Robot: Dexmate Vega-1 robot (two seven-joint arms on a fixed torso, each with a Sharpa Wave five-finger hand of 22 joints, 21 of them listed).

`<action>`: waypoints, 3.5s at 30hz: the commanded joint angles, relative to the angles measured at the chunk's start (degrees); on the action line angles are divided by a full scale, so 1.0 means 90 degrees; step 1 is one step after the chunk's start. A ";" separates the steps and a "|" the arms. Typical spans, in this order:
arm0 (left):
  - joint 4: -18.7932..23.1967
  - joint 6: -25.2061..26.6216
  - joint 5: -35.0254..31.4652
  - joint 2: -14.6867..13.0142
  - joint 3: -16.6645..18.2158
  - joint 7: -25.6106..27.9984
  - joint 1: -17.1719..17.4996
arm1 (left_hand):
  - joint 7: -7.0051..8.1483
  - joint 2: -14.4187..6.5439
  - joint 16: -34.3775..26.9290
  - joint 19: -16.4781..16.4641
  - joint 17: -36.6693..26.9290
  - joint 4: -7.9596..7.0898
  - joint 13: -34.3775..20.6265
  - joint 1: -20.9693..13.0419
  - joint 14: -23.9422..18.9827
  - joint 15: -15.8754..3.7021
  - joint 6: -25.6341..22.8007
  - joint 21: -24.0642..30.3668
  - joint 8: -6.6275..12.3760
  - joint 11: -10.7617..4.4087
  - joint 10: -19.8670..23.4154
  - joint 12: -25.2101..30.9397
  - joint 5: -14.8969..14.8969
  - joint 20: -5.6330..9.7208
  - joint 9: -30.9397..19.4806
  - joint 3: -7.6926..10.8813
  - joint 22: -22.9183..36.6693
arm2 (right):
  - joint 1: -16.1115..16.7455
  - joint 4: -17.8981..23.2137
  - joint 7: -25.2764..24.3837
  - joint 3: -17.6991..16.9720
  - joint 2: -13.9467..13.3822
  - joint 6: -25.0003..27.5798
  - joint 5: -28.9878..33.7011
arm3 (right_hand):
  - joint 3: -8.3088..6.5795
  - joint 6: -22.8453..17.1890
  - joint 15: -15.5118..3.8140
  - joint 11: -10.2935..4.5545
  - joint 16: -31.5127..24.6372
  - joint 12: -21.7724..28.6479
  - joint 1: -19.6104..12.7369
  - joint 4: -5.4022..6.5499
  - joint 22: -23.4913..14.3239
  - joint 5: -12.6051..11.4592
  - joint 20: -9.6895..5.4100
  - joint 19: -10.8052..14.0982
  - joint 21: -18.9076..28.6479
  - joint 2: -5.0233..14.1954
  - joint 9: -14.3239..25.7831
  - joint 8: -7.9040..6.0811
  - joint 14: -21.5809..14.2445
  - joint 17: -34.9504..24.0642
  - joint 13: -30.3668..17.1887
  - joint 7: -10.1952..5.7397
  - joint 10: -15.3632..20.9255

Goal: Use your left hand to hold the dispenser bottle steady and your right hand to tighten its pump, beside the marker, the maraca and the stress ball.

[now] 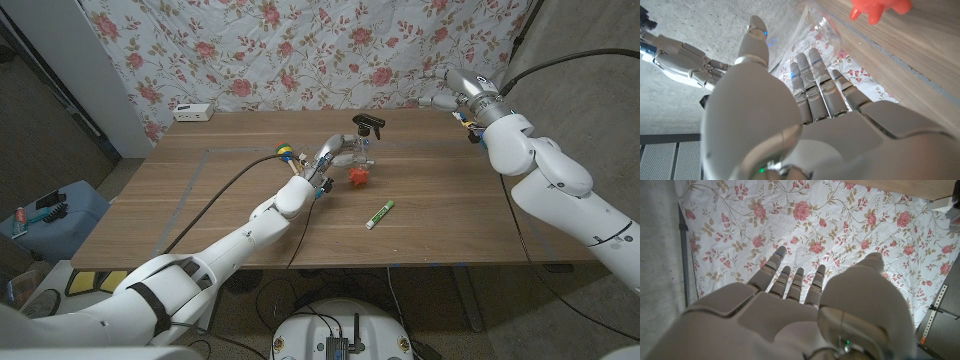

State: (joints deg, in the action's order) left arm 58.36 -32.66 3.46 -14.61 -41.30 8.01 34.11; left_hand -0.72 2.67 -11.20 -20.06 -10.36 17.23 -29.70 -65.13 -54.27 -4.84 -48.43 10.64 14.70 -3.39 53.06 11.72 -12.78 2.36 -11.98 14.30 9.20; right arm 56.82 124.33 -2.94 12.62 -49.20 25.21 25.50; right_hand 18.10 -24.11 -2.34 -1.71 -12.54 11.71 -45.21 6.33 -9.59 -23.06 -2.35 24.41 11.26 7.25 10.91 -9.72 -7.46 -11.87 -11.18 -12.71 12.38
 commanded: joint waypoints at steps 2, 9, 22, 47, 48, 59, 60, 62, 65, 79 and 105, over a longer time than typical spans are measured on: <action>-0.0266 -0.0292 0.0058 0.0170 0.0114 0.0380 0.0186 | 0.0378 -0.0763 -0.0014 -0.0058 0.0005 -0.0916 0.0000 0.0200 -0.0347 -0.0739 -0.1373 0.0002 0.0011 -0.0436 0.0456 0.0008 -0.0054 0.0202 -0.0021 0.0970 0.0017 | -0.0003 -0.0421 -0.1026 0.0449 0.0577 0.0146 -0.1136 | 0.0024 0.0178 0.0046 0.0071 0.0004 -0.0021 0.0128 0.0078 -0.0021 0.0031 -0.0028 -0.0012 -0.0015 0.0001 -0.0008 0.0022 0.0017 -0.0032 -0.0015 0.0022 -0.0007; -0.0263 -0.0308 0.0069 0.0174 0.0154 0.0484 0.0260 | 0.0395 -0.0769 -0.0011 -0.0062 0.0016 -0.0923 0.0032 0.0214 -0.0363 -0.0743 -0.1406 -0.0003 0.0014 -0.0441 0.0466 -0.0001 -0.0057 0.0204 -0.0018 0.0984 0.0017 | 0.0011 -0.0679 -0.1555 0.0632 0.0858 -0.0098 -0.1619 | 0.0013 0.0281 0.0033 0.0106 -0.0019 0.0006 0.0257 0.0150 -0.0022 0.0045 -0.0037 0.0004 -0.0012 0.0063 -0.0008 -0.0007 -0.0043 -0.0040 -0.0011 0.0013 0.0078; 0.0417 0.0274 -0.0035 -0.0073 0.0217 0.0694 0.0544 | 0.0404 -0.0757 0.0020 -0.0042 0.0039 -0.0922 0.0088 0.0236 -0.0340 -0.0748 -0.1339 -0.0019 -0.0035 -0.0452 0.0422 -0.0036 -0.0063 0.0197 -0.0011 0.1008 0.0018 | -0.0046 -0.1331 -0.2032 0.0843 0.1102 -0.0759 -0.2450 | 0.0005 0.0446 0.0030 0.0152 -0.0016 0.0003 0.0480 0.0257 -0.0021 0.0075 -0.0104 -0.0043 -0.0036 0.0147 -0.0008 -0.0024 -0.0046 -0.0054 -0.0008 0.0017 0.0105; 0.1260 0.0945 -0.0105 -0.0305 0.0331 0.1203 0.1126 | 0.0452 -0.0694 0.0140 0.0024 0.0097 -0.0912 0.0253 0.0304 -0.0088 -0.0728 -0.1229 -0.0035 -0.0174 -0.0435 0.0311 -0.0087 -0.0077 0.0181 0.0017 0.1096 0.0020 | -0.0105 -0.2152 -0.2527 0.1041 0.1286 -0.1700 -0.3180 | -0.0042 0.0471 0.0029 0.0151 0.0016 -0.0003 0.0676 0.0293 -0.0015 0.0111 -0.0133 -0.0144 -0.0059 0.0224 -0.0014 -0.0094 -0.0005 -0.0052 -0.0003 0.0044 0.0131; 0.1285 0.0958 -0.0099 -0.0309 0.0337 0.1217 0.1147 | 0.0447 -0.0692 0.0142 0.0024 0.0098 -0.0911 0.0257 0.0306 -0.0083 -0.0727 -0.1221 -0.0035 -0.0180 -0.0436 0.0306 -0.0088 -0.0078 0.0179 0.0018 0.1098 0.0020 | -0.0103 -0.2151 -0.2540 0.1045 0.1286 -0.1705 -0.3190 | -0.0045 0.0474 0.0028 0.0190 0.0017 0.0000 0.0683 0.0292 -0.0014 0.0113 -0.0134 -0.0143 -0.0058 0.0228 -0.0014 -0.0095 -0.0008 -0.0051 -0.0003 0.0047 0.0142; 0.1467 0.1044 -0.0173 -0.0345 0.0375 0.1481 0.1365 | 0.0458 -0.0680 0.0141 0.0046 0.0099 -0.0914 0.0319 0.0332 -0.0039 -0.0717 -0.1166 -0.0037 -0.0234 -0.0441 0.0249 -0.0102 -0.0080 0.0170 0.0027 0.1130 0.0021 | -0.0080 -0.2348 -0.2736 0.1130 0.1414 -0.1974 -0.3282 | -0.0071 0.0460 0.0027 0.0158 0.0008 0.0003 0.0719 0.0290 -0.0013 0.0121 -0.0142 -0.0131 -0.0050 0.0251 -0.0016 -0.0110 -0.0046 -0.0049 -0.0002 0.0084 0.0164; 0.1481 0.1049 -0.0175 -0.0347 0.0377 0.1501 0.1387 | 0.0455 -0.0680 0.0141 0.0045 0.0099 -0.0913 0.0326 0.0333 -0.0036 -0.0716 -0.1158 -0.0036 -0.0240 -0.0441 0.0252 -0.0099 -0.0081 0.0168 0.0028 0.1134 0.0021 | -0.0078 -0.2363 -0.2751 0.1141 0.1423 -0.1992 -0.3280 | -0.0073 0.0458 0.0021 0.0150 0.0008 0.0004 0.0721 0.0289 -0.0013 0.0122 -0.0144 -0.0128 -0.0049 0.0253 -0.0016 -0.0112 -0.0047 -0.0048 -0.0002 0.0082 0.0167; 0.1510 0.1064 -0.0206 -0.0351 0.0382 0.1567 0.1431 | 0.0448 -0.0676 0.0140 0.0054 0.0099 -0.0914 0.0340 0.0340 -0.0029 -0.0706 -0.1162 -0.0038 -0.0245 -0.0446 0.0242 -0.0101 -0.0082 0.0163 0.0030 0.1141 0.0021 | -0.0068 -0.2386 -0.2799 0.1156 0.1450 -0.2026 -0.3278 | -0.0080 0.0453 0.0015 0.0166 0.0006 0.0009 0.0726 0.0286 -0.0013 0.0124 -0.0154 -0.0118 -0.0044 0.0257 -0.0016 -0.0115 -0.0059 -0.0047 -0.0002 0.0087 0.0187; 0.1574 0.1104 -0.0303 -0.0382 0.0383 0.1680 0.1485 | 0.0440 -0.0655 0.0144 0.0059 0.0101 -0.0911 0.0362 0.0352 -0.0002 -0.0708 -0.1107 -0.0036 -0.0277 -0.0438 0.0213 -0.0107 -0.0080 0.0154 0.0034 0.1145 0.0022 | -0.0044 -0.2472 -0.2877 0.1165 0.1507 -0.2180 -0.3288 | -0.0087 0.0440 0.0015 0.0166 0.0004 0.0012 0.0730 0.0284 -0.0013 0.0126 -0.0161 -0.0111 -0.0041 0.0262 -0.0017 -0.0122 -0.0068 -0.0046 -0.0002 0.0084 0.0197; 0.1654 0.1135 -0.0402 -0.0453 0.0401 0.1846 0.1627 | 0.0500 -0.0562 0.0188 0.0090 0.0118 -0.0886 0.0504 0.0380 0.0273 -0.0734 -0.0933 -0.0029 -0.0384 -0.0446 0.0017 -0.0136 -0.0079 0.0103 0.0053 0.1213 0.0027 | 0.0051 -0.2753 -0.3158 0.1235 0.1691 -0.2744 -0.3150 | -0.0143 0.0319 -0.0037 0.0158 -0.0008 0.0038 0.0736 0.0260 -0.0011 0.0135 -0.0183 -0.0077 -0.0032 0.0289 -0.0017 -0.0166 -0.0139 -0.0038 -0.0002 0.0080 0.0303; 0.1471 0.0981 -0.0175 -0.0417 0.0463 0.1783 0.1726 | 0.0521 -0.0445 0.0170 0.0109 0.0117 -0.0902 0.0683 0.0468 0.0516 -0.0678 -0.0748 -0.0018 -0.0450 -0.0465 -0.0198 -0.0144 -0.0042 0.0026 0.0070 0.1255 0.0031 | 0.0063 -0.3352 -0.2692 0.1196 0.1933 -0.3726 -0.3754 | -0.0217 0.0490 -0.0134 0.0106 0.0085 -0.0056 0.1095 0.0374 0.0003 0.0155 -0.0315 -0.0218 -0.0083 0.0365 -0.0016 -0.0087 0.0083 -0.0047 0.0008 0.0192 0.0142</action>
State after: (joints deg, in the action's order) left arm 72.64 -23.42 1.02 -18.56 -37.48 24.51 49.23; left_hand -0.71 2.67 -9.54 -19.31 -9.22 18.65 -23.63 -65.13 -50.09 -6.70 -48.43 10.36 10.73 -6.06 50.39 10.29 -13.17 2.67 -11.18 15.73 9.20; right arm 57.55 97.66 -30.79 23.67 -33.01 -0.79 -3.66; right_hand 16.01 -20.11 -2.25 -0.94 -11.85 11.43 -35.90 9.19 -9.62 -21.74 -2.52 22.72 10.56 10.51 10.68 -10.76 -7.13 -12.14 -11.03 -11.33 14.02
